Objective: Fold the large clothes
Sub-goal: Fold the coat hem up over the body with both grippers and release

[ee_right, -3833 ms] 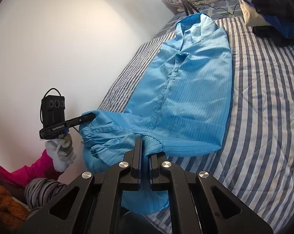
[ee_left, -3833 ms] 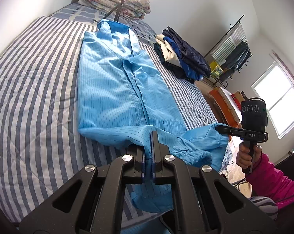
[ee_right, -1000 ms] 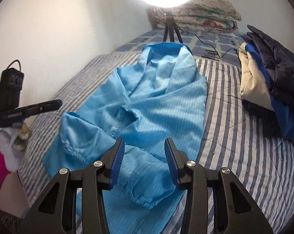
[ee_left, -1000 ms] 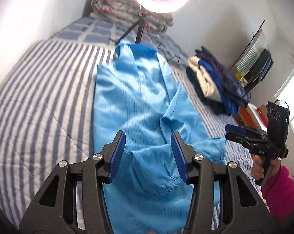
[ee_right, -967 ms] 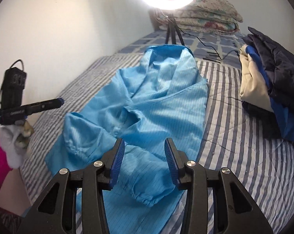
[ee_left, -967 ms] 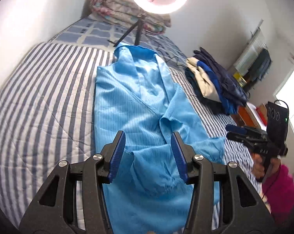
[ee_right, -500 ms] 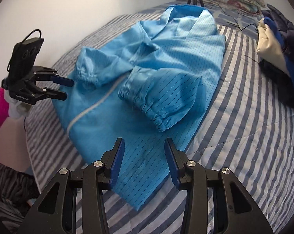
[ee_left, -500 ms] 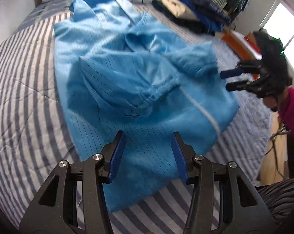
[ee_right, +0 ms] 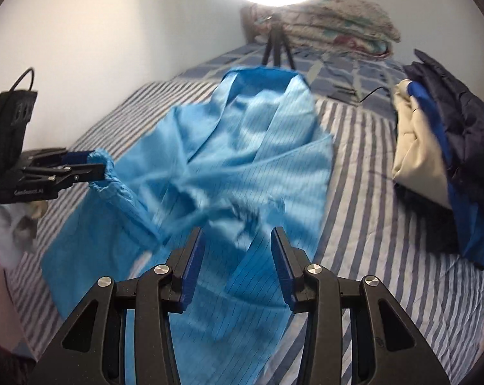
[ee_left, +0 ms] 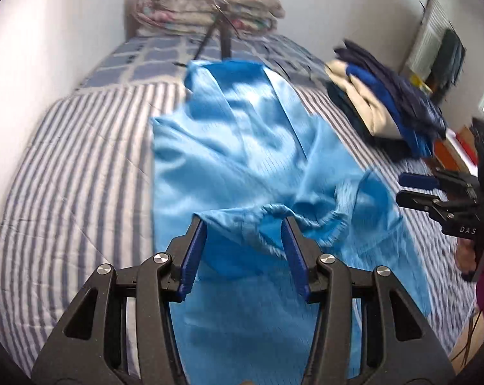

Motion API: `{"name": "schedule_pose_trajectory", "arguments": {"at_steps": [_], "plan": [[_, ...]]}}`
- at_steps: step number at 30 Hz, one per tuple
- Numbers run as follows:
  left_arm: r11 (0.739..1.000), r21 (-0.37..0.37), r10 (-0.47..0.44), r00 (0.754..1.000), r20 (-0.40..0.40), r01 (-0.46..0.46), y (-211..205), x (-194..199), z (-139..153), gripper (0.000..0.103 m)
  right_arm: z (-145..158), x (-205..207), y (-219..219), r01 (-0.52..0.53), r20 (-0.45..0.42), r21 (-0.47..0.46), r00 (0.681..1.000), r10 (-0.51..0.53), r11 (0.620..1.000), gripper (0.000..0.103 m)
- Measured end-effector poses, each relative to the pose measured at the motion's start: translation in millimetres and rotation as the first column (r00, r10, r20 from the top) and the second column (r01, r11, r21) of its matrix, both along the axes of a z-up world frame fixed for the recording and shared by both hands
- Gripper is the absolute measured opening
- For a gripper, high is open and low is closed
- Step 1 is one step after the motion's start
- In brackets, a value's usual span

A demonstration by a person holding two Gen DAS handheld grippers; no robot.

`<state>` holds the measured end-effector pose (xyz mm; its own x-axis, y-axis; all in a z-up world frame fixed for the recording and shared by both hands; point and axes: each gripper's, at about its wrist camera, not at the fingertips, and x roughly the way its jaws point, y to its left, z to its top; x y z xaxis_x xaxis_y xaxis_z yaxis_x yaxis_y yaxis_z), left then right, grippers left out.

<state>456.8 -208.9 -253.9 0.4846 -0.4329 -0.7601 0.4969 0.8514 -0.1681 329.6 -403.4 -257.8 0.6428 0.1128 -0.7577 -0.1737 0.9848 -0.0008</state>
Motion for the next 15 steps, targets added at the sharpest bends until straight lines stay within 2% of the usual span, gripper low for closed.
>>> {"name": "schedule_pose_trajectory", "arguments": {"at_steps": [5,7,9,12,15], "plan": [[0.999,-0.006,0.039,0.999,-0.002,-0.039,41,-2,3,0.049,13,-30,-21,0.021,-0.005,0.073,1.0,-0.02,0.997,0.041],[0.998,-0.032,0.051,0.998,-0.036,-0.052,59,-9,-2,0.049,8,-45,-25,0.02,-0.017,0.084,1.0,-0.019,0.996,0.041],[0.998,-0.061,0.012,0.996,-0.084,-0.017,71,-21,-10,0.049,0,-66,-30,0.032,-0.032,0.08,0.999,-0.029,0.996,0.041],[0.999,0.012,-0.035,0.992,-0.121,0.037,68,-41,-30,0.049,-18,-90,-28,0.024,-0.064,0.08,0.998,-0.019,0.996,0.041],[0.998,0.029,-0.053,0.979,-0.198,0.06,60,-51,-53,0.049,-41,-86,-25,0.052,-0.126,0.058,0.991,-0.045,0.997,0.041]]}}
